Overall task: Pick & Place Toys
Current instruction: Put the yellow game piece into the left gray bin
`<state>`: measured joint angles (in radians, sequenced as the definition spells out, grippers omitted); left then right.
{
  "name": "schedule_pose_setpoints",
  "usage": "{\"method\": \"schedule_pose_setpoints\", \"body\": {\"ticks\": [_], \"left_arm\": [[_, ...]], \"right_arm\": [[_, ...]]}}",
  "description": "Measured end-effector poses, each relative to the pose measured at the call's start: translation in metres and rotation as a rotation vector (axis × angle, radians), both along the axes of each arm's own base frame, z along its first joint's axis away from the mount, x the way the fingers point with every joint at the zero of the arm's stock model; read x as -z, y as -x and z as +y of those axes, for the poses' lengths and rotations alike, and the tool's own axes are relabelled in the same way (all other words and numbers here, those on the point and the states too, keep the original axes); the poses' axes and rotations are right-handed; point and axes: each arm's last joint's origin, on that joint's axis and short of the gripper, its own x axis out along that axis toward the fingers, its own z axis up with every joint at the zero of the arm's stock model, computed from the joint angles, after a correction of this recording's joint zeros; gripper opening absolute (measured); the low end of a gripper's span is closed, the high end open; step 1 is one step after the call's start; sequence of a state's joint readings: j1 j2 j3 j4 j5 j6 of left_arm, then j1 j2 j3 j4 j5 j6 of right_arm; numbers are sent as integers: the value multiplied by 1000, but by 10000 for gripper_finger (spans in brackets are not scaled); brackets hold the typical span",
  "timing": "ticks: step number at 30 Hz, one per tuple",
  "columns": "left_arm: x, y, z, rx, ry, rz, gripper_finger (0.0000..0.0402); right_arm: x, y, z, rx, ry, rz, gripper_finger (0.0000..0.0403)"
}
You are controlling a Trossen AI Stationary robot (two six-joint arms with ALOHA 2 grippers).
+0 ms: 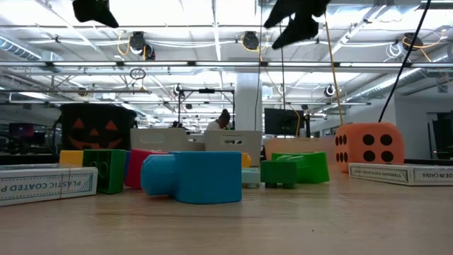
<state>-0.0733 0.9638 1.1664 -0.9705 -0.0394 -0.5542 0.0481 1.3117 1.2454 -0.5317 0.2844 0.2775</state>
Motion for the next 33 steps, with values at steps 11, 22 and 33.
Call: {"method": "schedule_pose_setpoints", "body": {"ticks": [11, 22, 33], "left_arm": [[-9, -12, 3, -81, -45, -135, 390], [-2, -27, 3, -97, -48, -104, 390], [9, -42, 3, -48, -97, -39, 390]], "right_arm": [[39, -27, -2, -92, -24, 6, 393], [-7, 0, -2, -104, -21, -67, 393], [-53, 74, 7, 37, -229, 67, 393]]}}
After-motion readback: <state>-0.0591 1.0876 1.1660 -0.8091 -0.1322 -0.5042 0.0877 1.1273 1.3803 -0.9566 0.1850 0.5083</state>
